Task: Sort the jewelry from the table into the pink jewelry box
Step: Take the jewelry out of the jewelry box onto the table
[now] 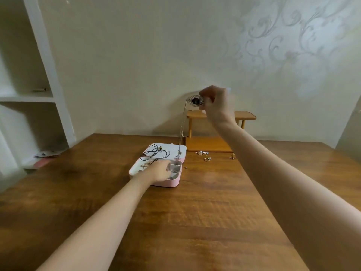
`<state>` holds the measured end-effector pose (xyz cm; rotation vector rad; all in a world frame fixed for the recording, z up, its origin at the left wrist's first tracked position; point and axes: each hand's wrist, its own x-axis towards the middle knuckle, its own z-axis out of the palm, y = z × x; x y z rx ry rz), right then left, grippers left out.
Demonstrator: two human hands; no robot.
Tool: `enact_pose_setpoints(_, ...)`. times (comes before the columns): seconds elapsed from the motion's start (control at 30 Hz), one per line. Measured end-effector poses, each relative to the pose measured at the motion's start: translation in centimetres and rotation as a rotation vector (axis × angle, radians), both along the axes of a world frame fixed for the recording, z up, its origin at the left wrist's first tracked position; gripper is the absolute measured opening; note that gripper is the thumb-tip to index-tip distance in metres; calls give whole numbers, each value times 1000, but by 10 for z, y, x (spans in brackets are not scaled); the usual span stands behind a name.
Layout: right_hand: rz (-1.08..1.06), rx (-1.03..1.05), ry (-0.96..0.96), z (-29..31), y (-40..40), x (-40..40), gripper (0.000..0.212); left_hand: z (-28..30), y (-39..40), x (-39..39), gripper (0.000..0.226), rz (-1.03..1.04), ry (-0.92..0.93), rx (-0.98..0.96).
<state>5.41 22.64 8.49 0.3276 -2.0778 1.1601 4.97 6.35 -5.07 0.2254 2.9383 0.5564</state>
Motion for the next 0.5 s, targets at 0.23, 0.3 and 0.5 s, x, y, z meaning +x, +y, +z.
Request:
enact_pose_setpoints(0.23, -119, -184, 107, 50, 27, 16, 31, -2, 6, 0, 40, -58, -14, -15)
enact_pose_setpoints(0.3, -165, -118, 93, 43, 34, 11, 31, -1, 3, -6, 40, -35, 6, -1)
enact_pose_setpoints(0.5, -206, 318, -126, -61, 60, -3, 26, 1, -1, -33, 31, 15, 34, -103)
